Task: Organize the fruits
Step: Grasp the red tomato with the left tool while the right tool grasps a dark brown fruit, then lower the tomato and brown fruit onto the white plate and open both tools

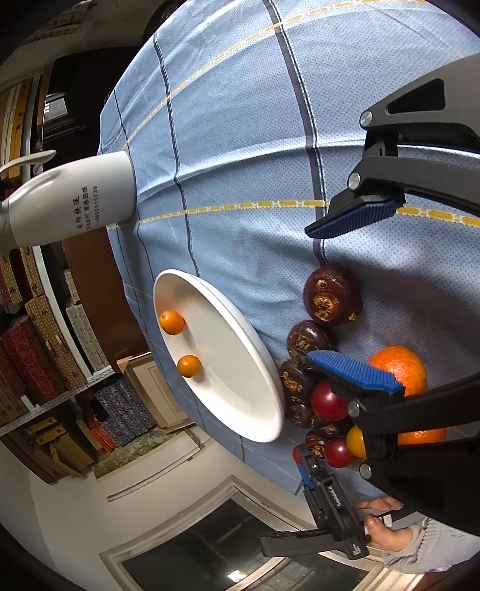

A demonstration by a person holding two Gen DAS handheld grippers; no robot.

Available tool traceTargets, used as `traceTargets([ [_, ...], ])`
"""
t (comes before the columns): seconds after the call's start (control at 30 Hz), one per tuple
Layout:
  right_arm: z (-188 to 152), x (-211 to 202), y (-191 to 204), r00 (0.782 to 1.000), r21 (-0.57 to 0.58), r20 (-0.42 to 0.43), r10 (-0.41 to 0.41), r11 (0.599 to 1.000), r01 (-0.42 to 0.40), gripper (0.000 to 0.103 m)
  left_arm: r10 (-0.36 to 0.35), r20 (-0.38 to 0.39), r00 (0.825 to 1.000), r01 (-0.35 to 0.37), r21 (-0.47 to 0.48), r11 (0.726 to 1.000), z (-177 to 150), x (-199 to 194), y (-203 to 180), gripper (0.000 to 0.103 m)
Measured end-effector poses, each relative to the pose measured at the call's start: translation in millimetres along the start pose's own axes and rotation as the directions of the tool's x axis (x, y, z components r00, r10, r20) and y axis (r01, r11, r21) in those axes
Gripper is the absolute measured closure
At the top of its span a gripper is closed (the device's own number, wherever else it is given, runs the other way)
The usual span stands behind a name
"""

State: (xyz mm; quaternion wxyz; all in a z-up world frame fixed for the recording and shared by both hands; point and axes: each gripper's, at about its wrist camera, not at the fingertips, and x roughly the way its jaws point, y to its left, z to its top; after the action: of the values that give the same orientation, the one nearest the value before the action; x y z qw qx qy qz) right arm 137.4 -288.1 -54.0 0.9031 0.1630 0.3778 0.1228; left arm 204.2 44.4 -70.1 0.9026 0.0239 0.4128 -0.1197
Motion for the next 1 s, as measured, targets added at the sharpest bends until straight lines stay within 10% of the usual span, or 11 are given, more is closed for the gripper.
traceTargets([
  [0.7, -0.9, 24.1, 1.1, 0.994, -0.013, -0.102, 0.036, 0.999, -0.038, 0.065, -0.021, -0.005, 1.000, 0.021, -0.008, 1.000, -2.5, 0.0, 3.8, 0.073],
  [1.0, 14.0, -3.8, -2.5, 0.992, 0.031, 0.033, 0.124, 0.992, -0.125, 0.065, -0.063, 0.123, 0.990, 0.072, -0.068, 0.995, 5.7, -29.3, 10.2, 0.073],
])
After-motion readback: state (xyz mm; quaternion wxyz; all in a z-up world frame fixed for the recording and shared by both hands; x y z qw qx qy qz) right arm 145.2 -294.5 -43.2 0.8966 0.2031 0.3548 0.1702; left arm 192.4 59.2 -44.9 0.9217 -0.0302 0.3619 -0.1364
